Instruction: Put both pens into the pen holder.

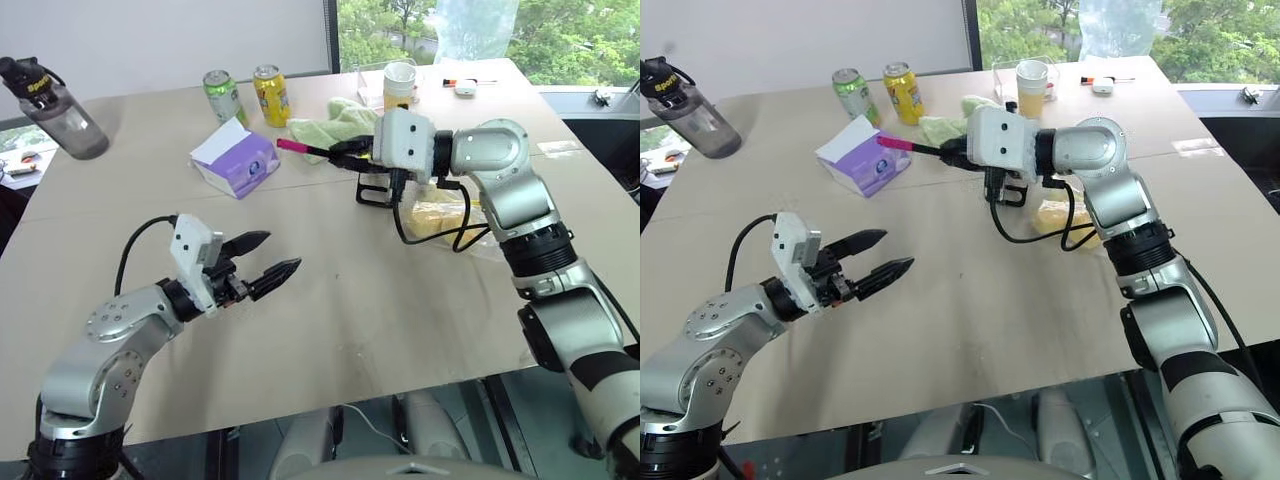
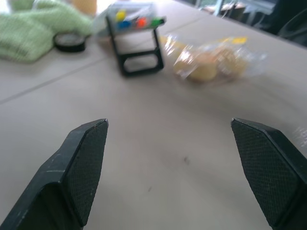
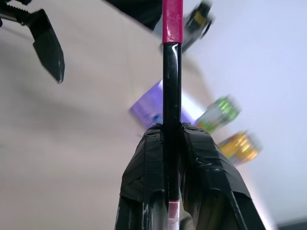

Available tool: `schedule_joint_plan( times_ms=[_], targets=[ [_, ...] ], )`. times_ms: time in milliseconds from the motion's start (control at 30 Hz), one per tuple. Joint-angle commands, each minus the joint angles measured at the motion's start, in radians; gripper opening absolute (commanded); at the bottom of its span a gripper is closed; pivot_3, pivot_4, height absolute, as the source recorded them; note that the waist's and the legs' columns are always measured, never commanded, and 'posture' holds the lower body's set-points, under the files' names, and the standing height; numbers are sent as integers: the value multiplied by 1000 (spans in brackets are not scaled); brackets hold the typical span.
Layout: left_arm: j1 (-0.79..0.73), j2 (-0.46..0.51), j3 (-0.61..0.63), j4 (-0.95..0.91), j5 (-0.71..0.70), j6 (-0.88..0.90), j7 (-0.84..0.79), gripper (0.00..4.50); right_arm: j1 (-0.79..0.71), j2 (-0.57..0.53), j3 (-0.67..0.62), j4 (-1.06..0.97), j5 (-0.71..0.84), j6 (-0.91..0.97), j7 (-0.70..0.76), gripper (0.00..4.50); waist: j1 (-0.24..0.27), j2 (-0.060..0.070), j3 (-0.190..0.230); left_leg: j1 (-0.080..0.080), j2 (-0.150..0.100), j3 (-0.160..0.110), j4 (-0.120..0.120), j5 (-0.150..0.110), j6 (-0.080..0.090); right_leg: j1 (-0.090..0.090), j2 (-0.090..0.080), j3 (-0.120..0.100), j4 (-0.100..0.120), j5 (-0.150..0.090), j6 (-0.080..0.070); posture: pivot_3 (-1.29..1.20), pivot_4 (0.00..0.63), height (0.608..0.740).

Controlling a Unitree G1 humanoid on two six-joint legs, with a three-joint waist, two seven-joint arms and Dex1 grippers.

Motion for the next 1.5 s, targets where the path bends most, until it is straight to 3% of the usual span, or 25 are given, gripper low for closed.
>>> schedule_joint_plan(
  times_ms=[33,133,467,867,1133,1333,1500],
  targets=[
    [-15,5,19,-37,-13,-26,-3,4202,-28,13,-17,111,-20,-247,-63,62,0,0,0,0,0,0,0,0,0,0,0,0,0,0,0,0,150,740],
    [-27,5,5,-38,-3,-35,2,4202,-41,33,-17,241,-36,-391,-108,62,-4,0,0,1,0,0,0,0,0,1,0,0,0,0,0,0,150,740],
    [-7,9,-1,-63,18,-40,23,4202,-124,77,-65,659,-73,-621,-299,62,-7,0,0,2,0,2,0,0,0,1,1,2,1,0,0,0,150,740],
    [-29,27,25,-74,-8,-29,45,4202,-163,131,-86,840,-109,-624,-445,62,-8,0,0,3,0,3,0,0,0,1,2,4,3,0,0,0,150,740],
    [-68,-23,66,-50,-80,-19,110,4202,-106,115,-40,767,-120,-699,-345,62,-8,0,0,3,1,3,0,0,0,1,2,4,3,0,0,0,150,740],
    [-172,-109,81,-11,-216,15,210,4202,43,113,4,429,12,-424,-86,62,-6,0,0,3,1,2,2,0,0,2,1,2,3,0,0,0,150,740],
    [-221,-146,45,14,-243,31,237,4202,159,110,35,123,38,-208,-57,62,-9,0,0,3,0,2,2,0,0,2,1,3,3,0,0,0,150,740]
  ],
)
